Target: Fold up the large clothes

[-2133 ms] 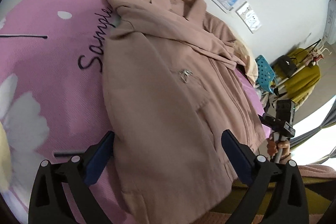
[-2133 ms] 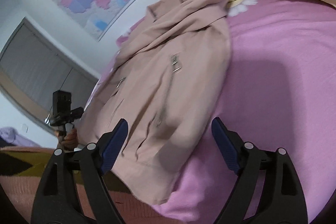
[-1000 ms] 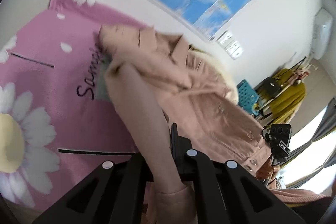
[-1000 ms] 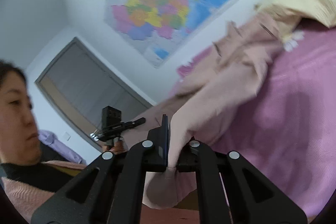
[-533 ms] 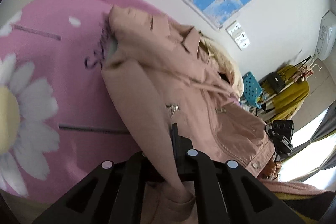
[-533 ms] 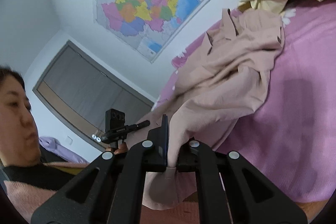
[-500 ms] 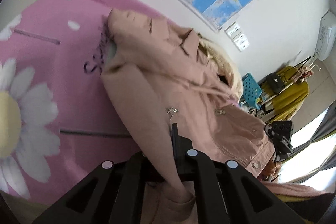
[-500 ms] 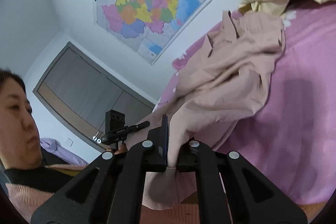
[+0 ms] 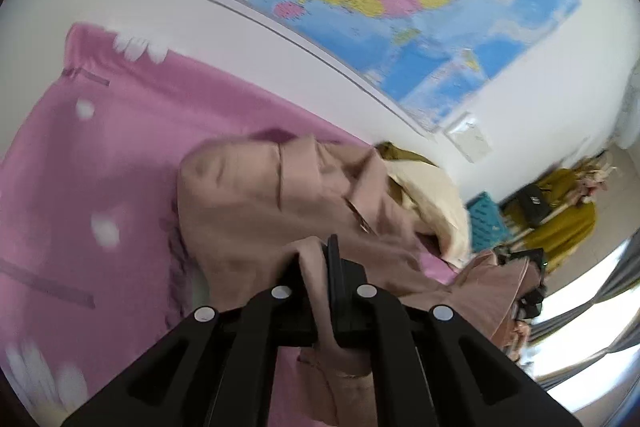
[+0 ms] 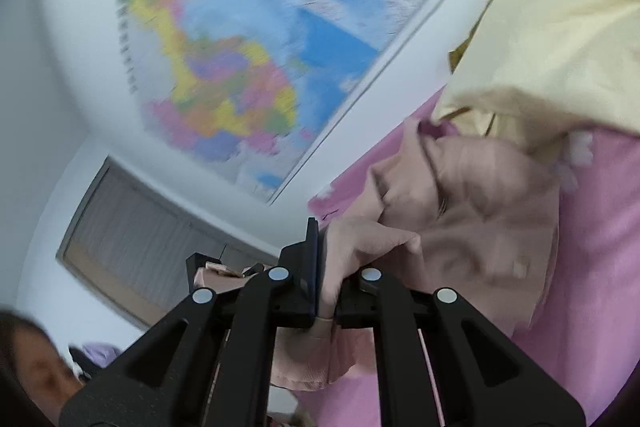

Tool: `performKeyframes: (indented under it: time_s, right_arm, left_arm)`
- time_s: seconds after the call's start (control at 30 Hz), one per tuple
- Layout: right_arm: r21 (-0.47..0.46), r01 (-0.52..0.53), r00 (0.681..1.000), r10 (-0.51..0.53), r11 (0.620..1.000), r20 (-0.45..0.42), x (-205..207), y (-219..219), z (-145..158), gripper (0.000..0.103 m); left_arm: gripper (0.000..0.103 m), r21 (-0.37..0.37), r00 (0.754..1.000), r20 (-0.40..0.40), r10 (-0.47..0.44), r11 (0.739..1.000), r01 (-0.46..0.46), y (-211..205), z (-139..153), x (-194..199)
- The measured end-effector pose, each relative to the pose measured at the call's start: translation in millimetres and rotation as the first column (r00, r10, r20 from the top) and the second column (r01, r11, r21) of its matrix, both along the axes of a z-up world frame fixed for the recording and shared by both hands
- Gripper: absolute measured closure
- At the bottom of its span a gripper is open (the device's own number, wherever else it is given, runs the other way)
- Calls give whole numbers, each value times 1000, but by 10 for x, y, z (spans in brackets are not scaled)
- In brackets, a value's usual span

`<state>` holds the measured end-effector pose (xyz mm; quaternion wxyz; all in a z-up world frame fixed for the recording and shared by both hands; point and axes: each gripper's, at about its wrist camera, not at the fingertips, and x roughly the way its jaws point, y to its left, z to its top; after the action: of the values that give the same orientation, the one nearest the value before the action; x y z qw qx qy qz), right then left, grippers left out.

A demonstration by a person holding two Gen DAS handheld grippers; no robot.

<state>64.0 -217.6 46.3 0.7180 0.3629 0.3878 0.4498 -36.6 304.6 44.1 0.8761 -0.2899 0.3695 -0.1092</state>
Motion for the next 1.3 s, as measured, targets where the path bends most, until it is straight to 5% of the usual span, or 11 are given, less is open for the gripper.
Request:
performKeyframes:
  time_s: [0.17,0.37,0.43,0.5,0.57,0.7,0.9,1.0,1.07,1.2,1.3]
  right_arm:
    - [-69,49,990,-57,996,-127,698,217,-361,94]
    - [-159,115,961,-150,981,-233,1152,268,-811,75]
    - [-177,112,968,-148,978,-205,1143,274,-792,65]
    - [-204,98,984,-125,974,-126,1050,288,-655,48]
    - [-286,100,995,-101,953,12,846,329,-420,31]
    - [-465,116,967,7,878,255,419,527,-152,22]
    - [-669,68,949,159,740,272,337,996,-425,22]
    - [-722,56,953,180,690,246,405,1172,-590,21]
    - [-742,39,948,209,669,239,419,1250,-671,28]
    - [-757,37,938,238,653,251,426,1282,-709,92]
    - [-732,109,922,207,672,327,429,1246,-510,100]
  left_arm:
    - [100,47,988,-145,49,998,-42,115,-281,907]
    - [90,65,957,-278,85,995,-70,222,-747,1453]
    - [85,41,960,-267,89,996,-81,266,-754,1435]
    - [57,23,972,-226,68,998,-65,274,-675,1340]
    - [34,81,990,-124,63,995,-54,213,-497,1129]
    - [24,207,995,32,-94,975,86,-119,-246,683]
    - [24,421,971,-105,-214,875,239,-750,-609,728]
    - [28,412,965,-164,-205,875,255,-847,-762,943]
    - [42,411,966,-190,-174,880,240,-853,-829,1114]
    - [85,375,974,-203,-104,910,176,-700,-804,1449]
    - [87,349,983,-176,-48,931,108,-569,-684,1605]
